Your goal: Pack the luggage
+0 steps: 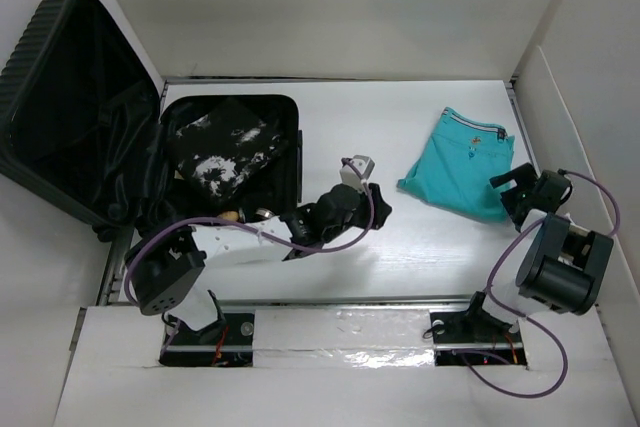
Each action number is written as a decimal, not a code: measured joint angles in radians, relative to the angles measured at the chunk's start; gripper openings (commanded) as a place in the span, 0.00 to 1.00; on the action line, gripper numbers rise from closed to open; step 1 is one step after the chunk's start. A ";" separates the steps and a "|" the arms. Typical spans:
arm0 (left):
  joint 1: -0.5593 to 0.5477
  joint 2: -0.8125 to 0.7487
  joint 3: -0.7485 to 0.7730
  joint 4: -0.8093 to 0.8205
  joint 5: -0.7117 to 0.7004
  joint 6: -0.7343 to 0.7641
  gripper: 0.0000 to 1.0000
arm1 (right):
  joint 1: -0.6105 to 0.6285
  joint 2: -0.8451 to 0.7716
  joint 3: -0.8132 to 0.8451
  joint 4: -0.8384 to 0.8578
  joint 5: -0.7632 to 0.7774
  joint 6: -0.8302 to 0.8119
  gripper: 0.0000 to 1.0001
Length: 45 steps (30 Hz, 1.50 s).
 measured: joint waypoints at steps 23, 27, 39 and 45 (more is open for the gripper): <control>0.168 -0.024 -0.054 -0.023 -0.144 -0.074 0.56 | 0.568 -0.401 -0.134 -0.028 0.071 0.233 0.84; 0.174 0.111 0.082 -0.061 -0.140 -0.086 0.58 | 0.569 -0.579 -0.083 -0.127 0.158 0.118 0.10; 0.224 0.653 0.687 -0.274 -0.136 -0.126 0.66 | 0.578 -0.646 -0.044 -0.277 0.122 -0.152 0.21; 0.267 0.805 0.844 -0.353 -0.100 -0.163 0.66 | 0.578 -0.663 -0.044 -0.275 0.045 -0.218 0.23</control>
